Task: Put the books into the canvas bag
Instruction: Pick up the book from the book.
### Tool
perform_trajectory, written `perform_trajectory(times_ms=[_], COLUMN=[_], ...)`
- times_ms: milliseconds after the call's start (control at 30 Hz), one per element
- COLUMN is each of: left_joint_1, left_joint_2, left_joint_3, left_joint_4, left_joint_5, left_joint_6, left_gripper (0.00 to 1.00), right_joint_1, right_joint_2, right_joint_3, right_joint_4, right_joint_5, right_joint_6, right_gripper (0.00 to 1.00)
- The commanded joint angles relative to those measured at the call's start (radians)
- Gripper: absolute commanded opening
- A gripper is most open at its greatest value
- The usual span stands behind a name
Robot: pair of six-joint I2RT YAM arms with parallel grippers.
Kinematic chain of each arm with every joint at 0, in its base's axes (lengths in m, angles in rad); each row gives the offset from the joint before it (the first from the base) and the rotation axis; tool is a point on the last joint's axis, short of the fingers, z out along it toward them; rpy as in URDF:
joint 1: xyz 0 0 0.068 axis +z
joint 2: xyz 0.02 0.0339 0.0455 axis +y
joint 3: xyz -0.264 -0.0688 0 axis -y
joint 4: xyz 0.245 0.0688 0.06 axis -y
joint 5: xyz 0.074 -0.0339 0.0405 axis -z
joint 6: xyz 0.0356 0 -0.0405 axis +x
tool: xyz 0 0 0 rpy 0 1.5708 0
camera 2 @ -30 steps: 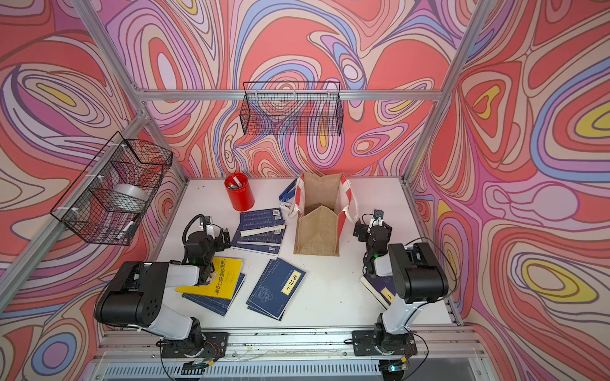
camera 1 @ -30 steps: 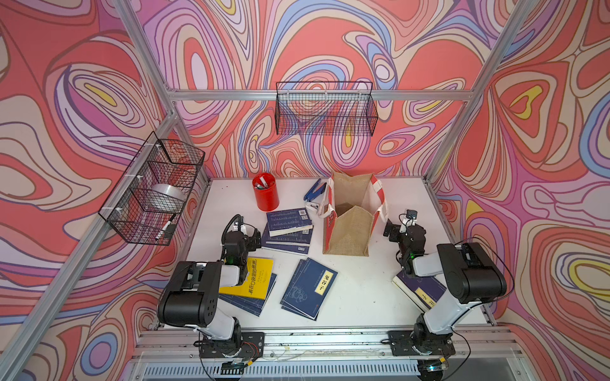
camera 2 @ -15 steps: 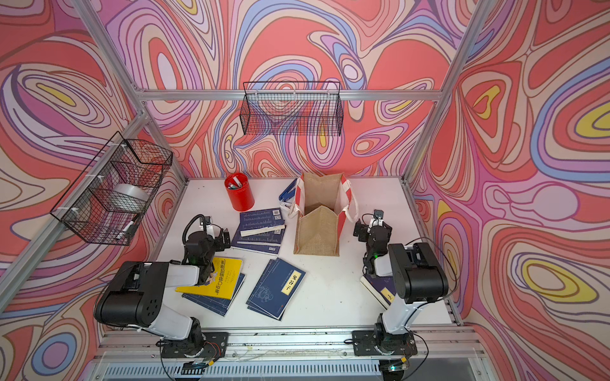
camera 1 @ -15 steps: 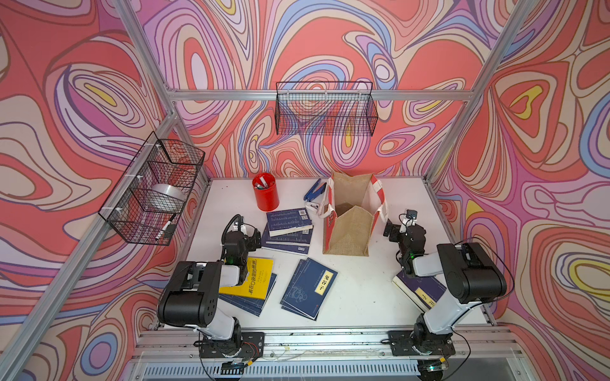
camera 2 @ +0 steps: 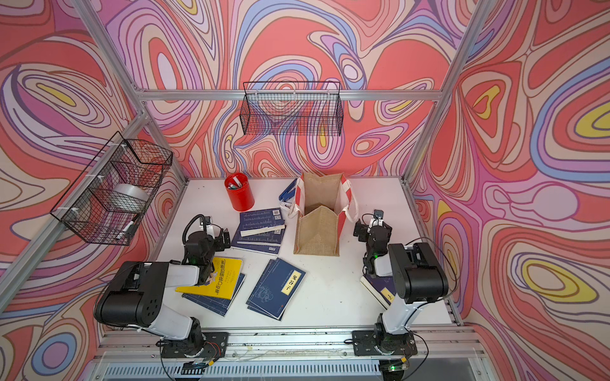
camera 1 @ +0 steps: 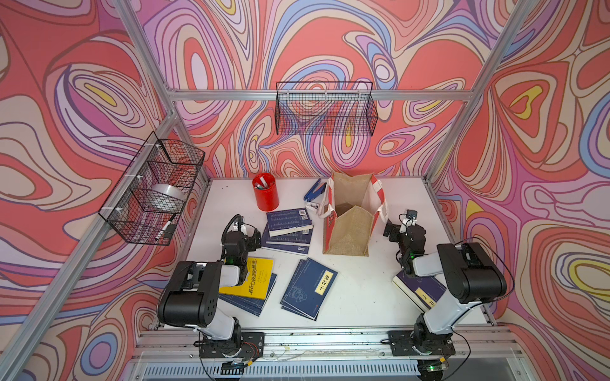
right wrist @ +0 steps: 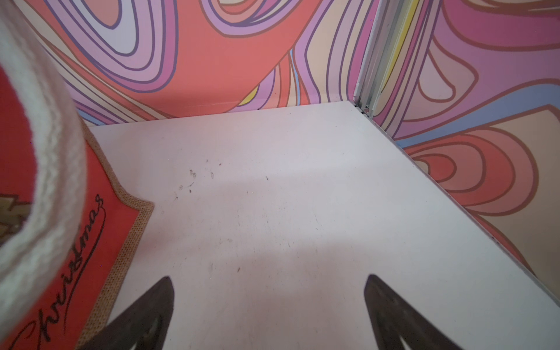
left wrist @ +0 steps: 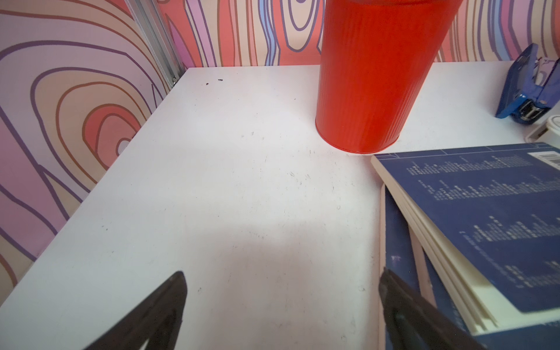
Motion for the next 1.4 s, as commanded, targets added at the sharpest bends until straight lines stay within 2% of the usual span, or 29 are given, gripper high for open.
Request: perform_trajectory(times_ms=[0, 133, 200, 333, 467, 533, 633, 800, 900, 1000, 1100, 1233, 1300, 1367], left_joint_1=[-0.001, -0.001, -0.001, -0.001, -0.023, -0.05, -0.138, -0.247, -0.282, -0.318, -0.342, -0.374, -0.375, -0.376], left_joint_2=[0.003, -0.002, -0.017, -0.033, -0.117, -0.12, -0.119, -0.058, -0.003, 0.048, 0.067, -0.007, -0.064, -0.128], left_joint_3=[0.009, 0.006, 0.027, 0.033, 0.12, 0.163, 0.266, 0.506, 0.652, 0.805, 0.91, 0.893, 0.866, 0.839], left_joint_4=[0.018, 0.021, -0.037, -0.057, -0.276, -0.32, -0.485, -0.901, -1.166, -1.43, -1.643, -1.735, -1.745, -1.743], left_joint_5=[0.013, 0.022, 0.078, 0.071, -0.035, -0.076, -0.239, -0.537, -0.602, -0.575, -0.454, -0.333, -0.257, -0.153], left_joint_6=[0.01, 0.014, 0.036, 0.033, 0.018, 0.036, 0.048, -0.059, -0.168, -0.291, -0.389, -0.37, -0.328, -0.264], left_gripper=[1.0, 1.0, 1.0, 1.0, 1.0, 1.0, 1.0, 1.0, 1.0, 1.0, 1.0, 1.0, 1.0, 1.0], right_joint_1=[0.005, 0.006, 0.006, 0.006, 0.006, 0.004, 0.006, 0.005, 0.006, 0.006, 0.006, 0.007, 0.008, 0.011], right_joint_2=[0.001, 0.001, 0.001, 0.001, 0.001, 0.001, 0.001, 0.002, 0.002, 0.001, -0.003, -0.075, -0.134, -0.192], right_joint_3=[0.016, 0.016, 0.016, 0.016, 0.014, 0.015, 0.014, 0.015, 0.017, 0.016, 0.01, 0.023, 0.068, 0.155], right_joint_4=[-0.01, -0.01, -0.01, -0.007, -0.007, -0.007, -0.008, -0.01, -0.014, -0.012, 0.001, -0.084, -0.236, -0.489], right_joint_5=[-0.005, -0.006, -0.005, -0.006, -0.005, -0.005, -0.006, -0.01, -0.01, -0.01, 0.001, 0.048, 0.074, 0.129], right_joint_6=[-0.004, -0.005, -0.005, -0.005, -0.005, -0.004, -0.004, -0.003, -0.003, -0.003, -0.003, 0.01, 0.021, 0.055], right_gripper=[0.98, 0.98, 0.98, 0.98, 0.98, 0.98, 0.98, 0.98, 0.98, 0.98, 0.98, 0.99, 0.99, 0.98])
